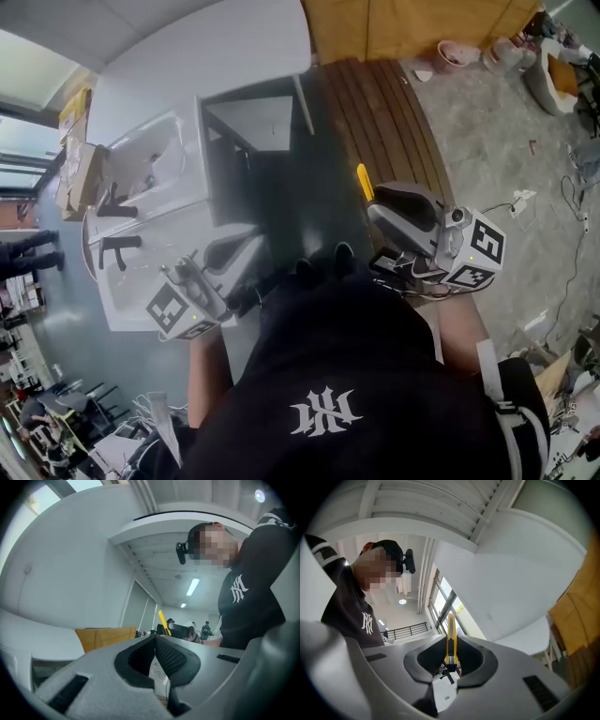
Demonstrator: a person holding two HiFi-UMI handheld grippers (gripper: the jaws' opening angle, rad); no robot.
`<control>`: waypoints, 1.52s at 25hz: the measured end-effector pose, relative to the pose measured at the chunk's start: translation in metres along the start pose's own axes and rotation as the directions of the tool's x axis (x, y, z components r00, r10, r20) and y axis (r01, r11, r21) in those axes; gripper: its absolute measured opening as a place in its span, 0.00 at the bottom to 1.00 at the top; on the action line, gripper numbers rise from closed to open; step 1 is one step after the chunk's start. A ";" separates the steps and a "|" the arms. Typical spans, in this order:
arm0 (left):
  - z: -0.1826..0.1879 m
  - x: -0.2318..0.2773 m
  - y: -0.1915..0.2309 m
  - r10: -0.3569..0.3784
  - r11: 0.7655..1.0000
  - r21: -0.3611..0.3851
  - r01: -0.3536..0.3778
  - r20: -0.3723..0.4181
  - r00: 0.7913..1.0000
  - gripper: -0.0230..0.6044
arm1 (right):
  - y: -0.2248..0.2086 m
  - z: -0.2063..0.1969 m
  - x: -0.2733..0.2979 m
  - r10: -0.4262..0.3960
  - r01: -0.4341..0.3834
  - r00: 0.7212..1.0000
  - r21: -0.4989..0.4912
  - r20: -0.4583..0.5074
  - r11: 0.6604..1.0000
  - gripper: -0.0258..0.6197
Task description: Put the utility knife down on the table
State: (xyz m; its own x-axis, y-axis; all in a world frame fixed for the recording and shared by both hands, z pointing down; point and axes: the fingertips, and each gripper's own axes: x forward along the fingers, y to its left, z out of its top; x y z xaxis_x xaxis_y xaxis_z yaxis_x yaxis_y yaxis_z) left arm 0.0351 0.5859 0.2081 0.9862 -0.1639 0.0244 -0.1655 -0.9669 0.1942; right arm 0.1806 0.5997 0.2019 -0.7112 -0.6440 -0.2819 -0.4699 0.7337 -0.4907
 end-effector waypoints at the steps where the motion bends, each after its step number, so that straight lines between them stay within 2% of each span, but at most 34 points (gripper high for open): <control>1: -0.002 0.006 -0.001 0.003 1.000 -0.005 -0.003 -0.007 1.000 0.04 | -0.005 0.000 -0.007 0.001 -0.001 1.000 0.016 0.005 1.000 0.12; 6: -0.017 0.015 0.004 0.011 1.000 -0.016 -0.012 -0.054 0.998 0.04 | -0.025 -0.010 -0.024 -0.016 0.017 0.999 0.047 -0.028 0.999 0.12; 11: -0.033 -0.002 0.050 0.088 0.993 -0.081 -0.092 -0.054 0.995 0.04 | -0.046 -0.022 -0.005 -0.050 0.052 0.995 0.024 -0.081 0.998 0.12; 16: -0.036 0.012 0.073 0.034 0.997 -0.072 -0.037 -0.044 0.998 0.04 | -0.071 -0.024 0.012 -0.072 0.075 0.993 0.025 -0.095 0.997 0.12; 19: -0.029 0.010 0.092 0.029 0.997 -0.074 -0.030 -0.018 0.999 0.04 | -0.085 -0.024 0.037 -0.074 0.077 0.986 0.013 -0.146 0.997 0.12; 25: -0.022 -0.040 0.152 0.023 0.992 -0.124 -0.020 0.019 1.000 0.04 | -0.113 -0.022 0.120 -0.121 0.121 0.977 -0.011 -0.176 0.993 0.12; 28: -0.015 -0.056 0.185 0.010 0.985 -0.171 0.005 0.084 0.996 0.04 | -0.127 -0.021 0.160 -0.154 0.147 0.965 -0.048 -0.211 0.988 0.12; 30: -0.018 -0.064 0.207 -0.004 0.984 -0.175 0.021 0.097 0.995 0.04 | -0.134 -0.018 0.179 -0.186 0.172 0.955 -0.080 -0.229 0.982 0.12; 35: -0.017 -0.063 0.239 -0.026 0.983 -0.175 0.050 0.133 0.991 0.04 | -0.142 -0.013 0.193 -0.235 0.220 0.944 -0.090 -0.230 0.971 0.12; 38: -0.011 -0.057 0.253 -0.029 0.983 -0.175 0.056 0.152 0.988 0.04 | -0.158 -0.009 0.203 -0.234 0.217 0.939 -0.094 -0.252 0.972 0.12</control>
State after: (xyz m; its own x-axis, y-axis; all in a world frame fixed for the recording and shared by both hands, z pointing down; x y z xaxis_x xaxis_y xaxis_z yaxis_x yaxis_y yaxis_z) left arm -0.0631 0.3530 0.2663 0.9778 -0.1634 -0.1311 -0.1059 -0.9255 0.3636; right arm 0.1056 0.3548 0.2295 -0.6895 -0.7220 0.0574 -0.6599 0.5935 -0.4607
